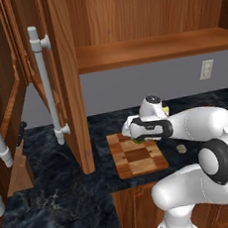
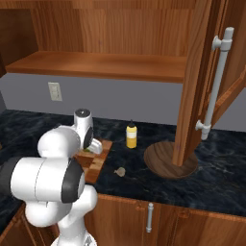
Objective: Open the cabinet. Place the bowl and condiment on the counter. Then place the lime and garlic on the cutting board.
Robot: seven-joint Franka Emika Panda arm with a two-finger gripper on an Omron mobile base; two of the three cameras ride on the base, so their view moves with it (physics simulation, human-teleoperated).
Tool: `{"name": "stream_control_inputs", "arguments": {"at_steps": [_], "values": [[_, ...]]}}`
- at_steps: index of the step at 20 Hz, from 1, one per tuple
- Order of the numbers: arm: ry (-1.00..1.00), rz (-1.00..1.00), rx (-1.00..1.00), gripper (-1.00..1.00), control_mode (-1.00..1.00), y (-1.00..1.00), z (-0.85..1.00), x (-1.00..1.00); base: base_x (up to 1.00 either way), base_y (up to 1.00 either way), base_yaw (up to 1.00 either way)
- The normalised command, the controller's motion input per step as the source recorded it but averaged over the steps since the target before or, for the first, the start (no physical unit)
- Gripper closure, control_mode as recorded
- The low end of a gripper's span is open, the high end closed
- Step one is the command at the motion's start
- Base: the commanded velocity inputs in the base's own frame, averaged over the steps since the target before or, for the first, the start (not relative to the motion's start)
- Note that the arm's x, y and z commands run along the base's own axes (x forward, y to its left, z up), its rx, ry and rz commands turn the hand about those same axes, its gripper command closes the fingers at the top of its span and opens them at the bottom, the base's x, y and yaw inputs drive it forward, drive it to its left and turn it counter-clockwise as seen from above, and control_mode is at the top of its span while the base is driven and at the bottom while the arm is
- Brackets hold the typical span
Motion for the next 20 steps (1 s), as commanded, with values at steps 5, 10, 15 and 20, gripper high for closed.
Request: {"name": "stream_control_inputs", "arguments": {"at_steps": [5, 10, 15, 20], "values": [[0.0, 0.07, 0.0, -1.0, -1.0, 0.07, -0.05, 0.03, 0.0, 0.0, 0.0], [0.0, 0.0, 0.0, -1.0, -1.0, 0.0, 0.0, 0.0, 0.0, 0.0, 0.0], [-0.02, 0.0, 0.0, -1.0, -1.0, 0.0, 0.12, -0.21, 0.0, 0.0, 0.0], [-0.07, 0.0, 0.0, -1.0, -1.0, -0.26, 0.24, -0.84, 0.0, 0.0, 0.0]]}}
